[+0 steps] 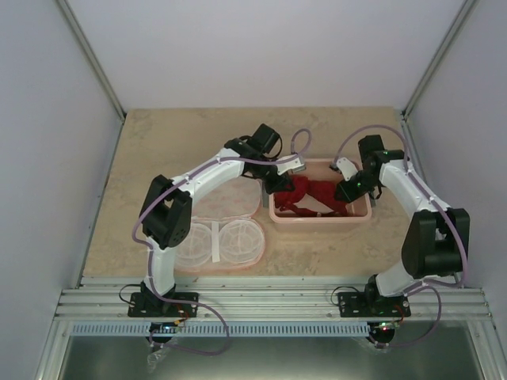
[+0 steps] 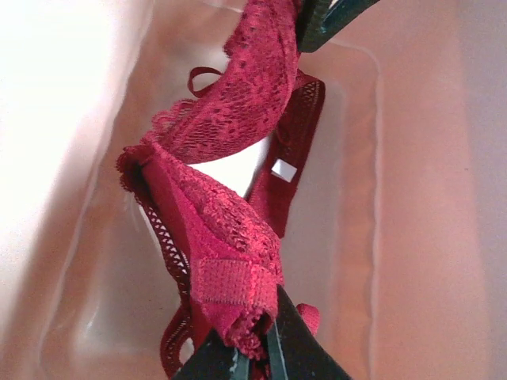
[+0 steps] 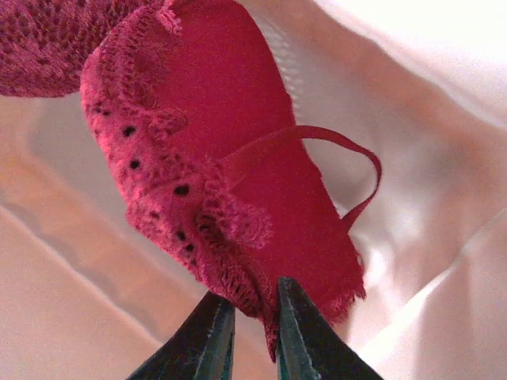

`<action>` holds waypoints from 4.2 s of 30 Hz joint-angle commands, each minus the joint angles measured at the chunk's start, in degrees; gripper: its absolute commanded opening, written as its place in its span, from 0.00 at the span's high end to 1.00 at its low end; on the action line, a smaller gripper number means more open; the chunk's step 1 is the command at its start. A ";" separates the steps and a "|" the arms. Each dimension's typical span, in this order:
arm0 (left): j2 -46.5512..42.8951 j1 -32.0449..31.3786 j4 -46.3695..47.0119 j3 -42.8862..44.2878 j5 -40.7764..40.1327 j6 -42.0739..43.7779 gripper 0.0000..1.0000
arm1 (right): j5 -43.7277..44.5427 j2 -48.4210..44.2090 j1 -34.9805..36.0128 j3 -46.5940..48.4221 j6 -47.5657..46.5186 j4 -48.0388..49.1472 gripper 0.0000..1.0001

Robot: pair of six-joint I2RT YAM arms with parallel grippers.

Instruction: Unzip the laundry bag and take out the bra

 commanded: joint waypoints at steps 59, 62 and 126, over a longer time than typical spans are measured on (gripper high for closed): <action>-29.58 16.13 3.69 -14.61 -15.40 -15.64 0.01 | 11.68 -12.44 18.69 0.12 21.25 23.07 0.47; -32.11 23.65 5.06 -18.47 -17.50 -18.14 0.01 | 10.91 -11.78 23.18 3.92 19.36 22.55 0.29; -54.96 43.21 -1.28 -40.02 -3.94 46.12 1.00 | 19.11 3.40 58.26 1.99 7.40 28.16 0.02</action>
